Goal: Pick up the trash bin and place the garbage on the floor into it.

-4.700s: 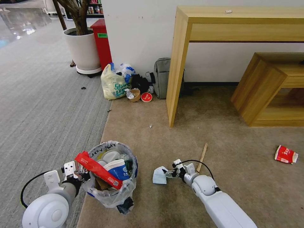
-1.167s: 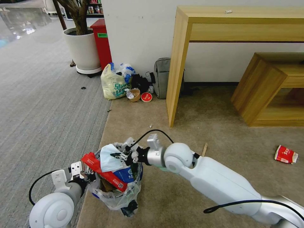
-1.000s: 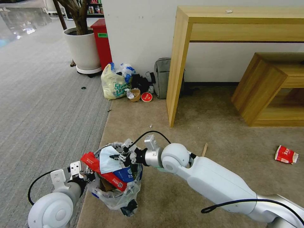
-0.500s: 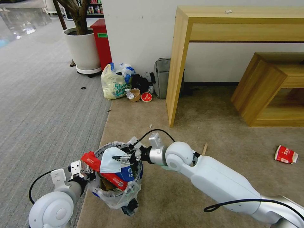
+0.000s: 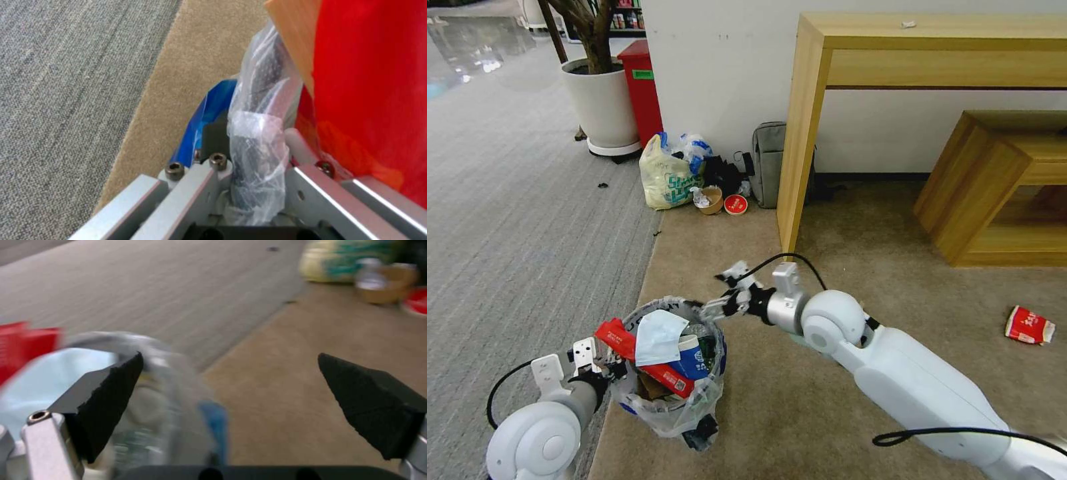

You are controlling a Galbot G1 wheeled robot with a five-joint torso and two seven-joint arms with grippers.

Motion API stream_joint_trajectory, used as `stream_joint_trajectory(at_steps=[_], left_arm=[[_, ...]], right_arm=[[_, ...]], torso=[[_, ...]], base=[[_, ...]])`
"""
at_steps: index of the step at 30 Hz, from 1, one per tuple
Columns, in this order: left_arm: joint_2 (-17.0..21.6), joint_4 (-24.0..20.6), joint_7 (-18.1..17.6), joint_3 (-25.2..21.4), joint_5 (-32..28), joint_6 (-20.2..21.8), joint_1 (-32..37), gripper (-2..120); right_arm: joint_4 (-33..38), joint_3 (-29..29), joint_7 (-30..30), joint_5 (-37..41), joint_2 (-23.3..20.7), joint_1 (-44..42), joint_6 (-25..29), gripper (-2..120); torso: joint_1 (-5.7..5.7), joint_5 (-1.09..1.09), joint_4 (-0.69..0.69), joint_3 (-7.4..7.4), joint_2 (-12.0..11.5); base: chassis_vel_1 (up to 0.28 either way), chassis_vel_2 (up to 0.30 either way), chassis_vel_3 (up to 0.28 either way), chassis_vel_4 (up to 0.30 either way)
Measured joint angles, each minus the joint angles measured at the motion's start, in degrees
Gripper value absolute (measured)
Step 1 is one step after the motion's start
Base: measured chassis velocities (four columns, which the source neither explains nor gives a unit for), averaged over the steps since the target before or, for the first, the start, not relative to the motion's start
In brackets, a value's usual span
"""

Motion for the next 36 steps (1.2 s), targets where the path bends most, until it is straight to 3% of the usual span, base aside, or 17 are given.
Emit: stream_joint_trajectory(at_steps=[5, 6, 7, 9, 21, 36], left_arm=[[-0.14, -0.08, 0.02, -0.05, 0.00, 0.00, 0.00, 0], [-0.36, -0.45, 0.09, -0.08, 0.05, 0.00, 0.19, 0], [-0.36, -0.45, 0.09, -0.08, 0.05, 0.00, 0.19, 0], [-0.06, -0.93, 0.20, -0.44, -0.11, 0.00, 0.31, 0], [-0.15, -1.12, 0.23, -0.38, -0.08, 0.00, 0.45, 0], [-0.65, -1.93, 0.52, 0.07, 0.68, 0.00, 1.25, 0]], right_arm=[[0.18, 4.88, 1.49, -6.22, -0.68, -4.87, 2.07, 100], [0.10, 11.59, 1.22, -12.94, 0.41, -10.70, 3.84, 100], [0.10, 11.59, 1.22, -12.94, 0.41, -10.70, 3.84, 100], [0.90, 18.46, 0.18, -16.75, 2.16, -16.53, 5.09, 100], [2.68, 25.71, -2.69, -19.22, 2.69, -23.03, 6.21, 100], [4.55, 31.83, -5.30, -19.91, 3.56, -28.34, 6.53, 100]], torso=[[0.00, 0.00, 0.00, 0.00, 0.00], [0.00, 0.00, -0.01, 0.00, 0.00], [0.00, 0.00, -0.01, 0.00, 0.00], [0.00, 0.00, -0.01, 0.00, 0.00], [0.00, -0.01, 0.00, 0.00, 0.00], [-0.01, 0.01, 0.00, -0.01, 0.00]], base=[[0.000, 0.000, 0.000, 0.000], [0.000, 0.000, 0.000, 0.000], [0.000, 0.000, 0.000, 0.000], [0.000, 0.000, 0.000, 0.000], [-0.014, -0.012, 0.011, 0.008], [-0.154, -0.135, 0.141, 0.148]])
